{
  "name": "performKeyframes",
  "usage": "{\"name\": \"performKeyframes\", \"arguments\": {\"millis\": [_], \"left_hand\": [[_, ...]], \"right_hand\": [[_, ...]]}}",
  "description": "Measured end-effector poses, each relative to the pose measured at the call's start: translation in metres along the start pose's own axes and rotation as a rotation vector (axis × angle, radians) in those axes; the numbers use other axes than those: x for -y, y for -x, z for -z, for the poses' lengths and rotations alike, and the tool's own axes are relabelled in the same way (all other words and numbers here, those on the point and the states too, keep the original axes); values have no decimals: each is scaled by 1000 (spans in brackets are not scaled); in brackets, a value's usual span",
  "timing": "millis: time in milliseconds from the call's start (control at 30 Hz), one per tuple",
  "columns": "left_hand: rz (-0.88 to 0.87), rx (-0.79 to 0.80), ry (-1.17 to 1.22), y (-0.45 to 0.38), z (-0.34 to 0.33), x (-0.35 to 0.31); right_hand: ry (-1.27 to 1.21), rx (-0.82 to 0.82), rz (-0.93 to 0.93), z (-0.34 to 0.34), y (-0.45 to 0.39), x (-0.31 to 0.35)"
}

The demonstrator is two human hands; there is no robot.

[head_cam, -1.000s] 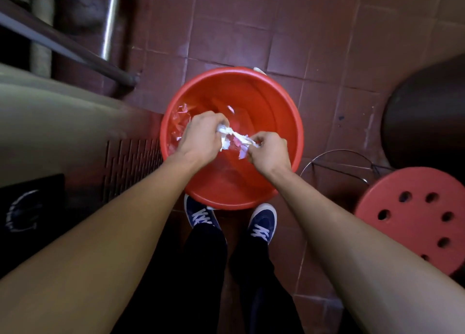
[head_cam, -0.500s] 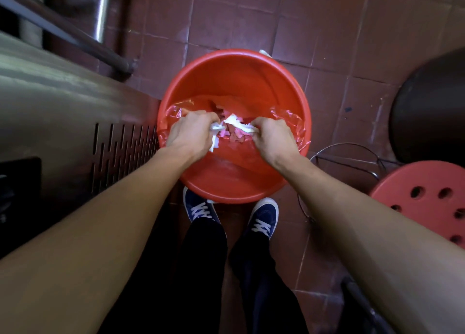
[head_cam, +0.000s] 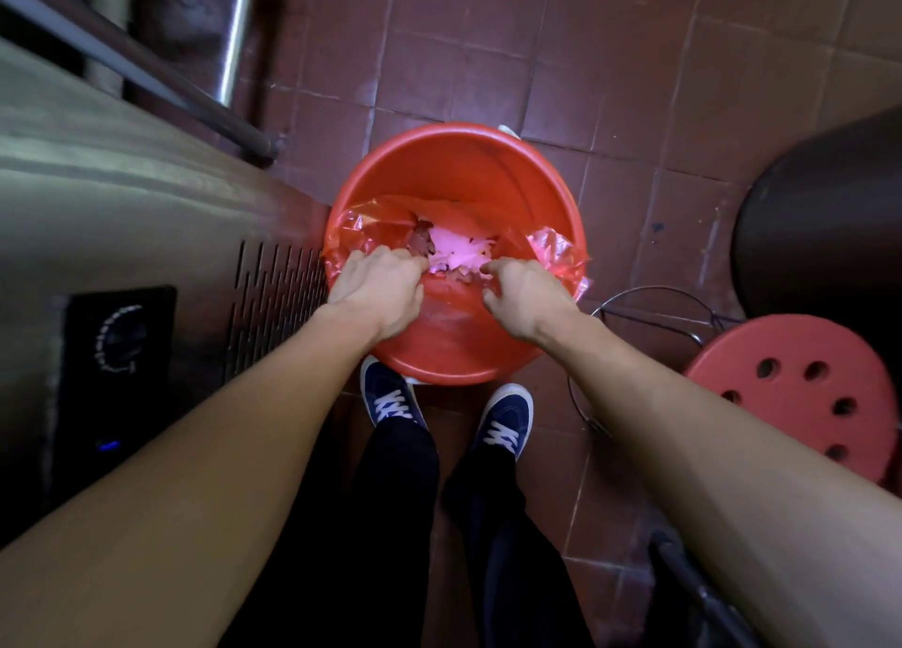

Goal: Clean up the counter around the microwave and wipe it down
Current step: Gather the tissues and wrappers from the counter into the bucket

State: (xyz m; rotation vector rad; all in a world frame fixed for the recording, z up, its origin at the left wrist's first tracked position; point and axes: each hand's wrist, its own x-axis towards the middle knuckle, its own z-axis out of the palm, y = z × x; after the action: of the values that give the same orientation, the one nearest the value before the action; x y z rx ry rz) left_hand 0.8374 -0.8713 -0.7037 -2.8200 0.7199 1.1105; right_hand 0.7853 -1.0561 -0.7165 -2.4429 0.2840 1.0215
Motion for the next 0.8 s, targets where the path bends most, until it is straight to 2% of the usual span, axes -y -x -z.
{"name": "performKeyframes", "arguments": {"millis": [233,367,533,800], "left_hand": [[6,2,20,51,41,-23],[56,-26,132,98,81,-39],[104,-99,215,172,150,-65],[112,-320,265,300,262,-87]], "right_hand": [[88,1,49,40,60,12],[162,-119,39,76,112,20],[151,-196,64,135,186,42],[109,-368,196,234,303,106]]}}
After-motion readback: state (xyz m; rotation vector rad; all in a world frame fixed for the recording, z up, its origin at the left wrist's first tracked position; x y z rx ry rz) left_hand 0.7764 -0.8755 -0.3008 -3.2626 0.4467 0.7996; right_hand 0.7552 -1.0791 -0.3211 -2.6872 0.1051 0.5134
